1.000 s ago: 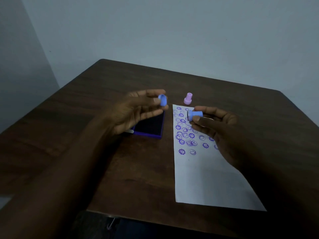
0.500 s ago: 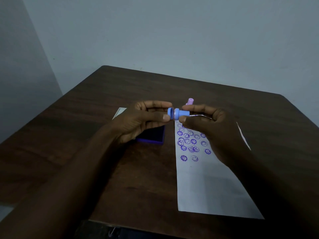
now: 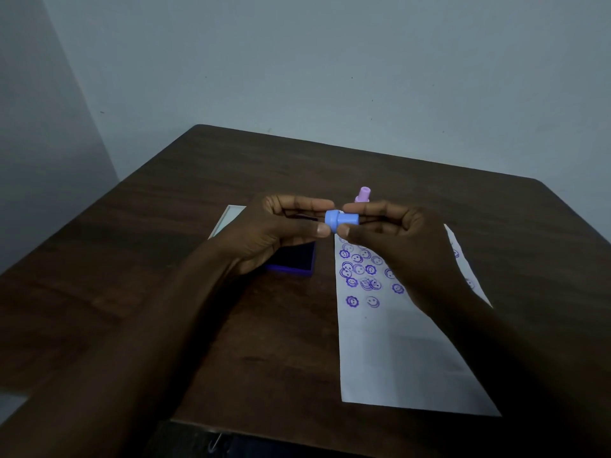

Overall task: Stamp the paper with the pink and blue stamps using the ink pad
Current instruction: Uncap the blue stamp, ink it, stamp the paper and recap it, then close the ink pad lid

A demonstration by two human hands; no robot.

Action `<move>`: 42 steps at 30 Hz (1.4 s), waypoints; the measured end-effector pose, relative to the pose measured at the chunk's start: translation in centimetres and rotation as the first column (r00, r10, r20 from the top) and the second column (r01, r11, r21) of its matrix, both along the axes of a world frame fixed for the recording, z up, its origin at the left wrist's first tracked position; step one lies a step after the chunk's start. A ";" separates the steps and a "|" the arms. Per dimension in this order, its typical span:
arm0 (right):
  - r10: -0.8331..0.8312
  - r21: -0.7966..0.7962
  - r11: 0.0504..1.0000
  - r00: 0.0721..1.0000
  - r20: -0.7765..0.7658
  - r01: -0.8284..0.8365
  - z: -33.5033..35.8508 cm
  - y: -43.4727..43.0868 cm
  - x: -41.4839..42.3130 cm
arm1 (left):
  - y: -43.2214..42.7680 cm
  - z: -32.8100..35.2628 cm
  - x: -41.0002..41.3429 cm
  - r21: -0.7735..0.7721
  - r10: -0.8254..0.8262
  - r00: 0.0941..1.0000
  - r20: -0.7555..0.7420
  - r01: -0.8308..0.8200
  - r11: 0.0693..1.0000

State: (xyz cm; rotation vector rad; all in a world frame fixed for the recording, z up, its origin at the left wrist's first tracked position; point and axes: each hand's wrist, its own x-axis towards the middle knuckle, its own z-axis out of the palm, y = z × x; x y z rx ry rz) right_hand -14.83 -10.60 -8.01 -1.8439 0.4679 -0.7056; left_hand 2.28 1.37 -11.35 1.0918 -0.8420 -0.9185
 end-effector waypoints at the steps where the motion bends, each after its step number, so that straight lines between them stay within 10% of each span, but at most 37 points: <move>1: 0.002 0.010 1.000 1.000 0.002 -0.002 0.0 0.0 0.0 | 0.0 -0.1 0.0 -0.001 0.004 1.000 0.004 -0.004 1.000; 13: -0.033 0.112 0.993 0.998 0.047 0.027 2.3 -6.0 -0.1 | 0.2 0.6 0.8 -0.023 0.198 0.980 0.003 -0.198 0.980; 22: -0.252 -0.334 0.926 0.947 -0.200 0.176 1.8 -14.4 1.3 | 0.8 0.7 2.7 0.038 0.432 0.902 -0.019 -0.431 0.902; 42: -0.293 -0.423 0.898 0.881 -0.371 0.120 -1.0 -15.4 3.1 | 0.4 0.3 3.1 0.064 0.468 0.883 -0.030 -0.465 0.883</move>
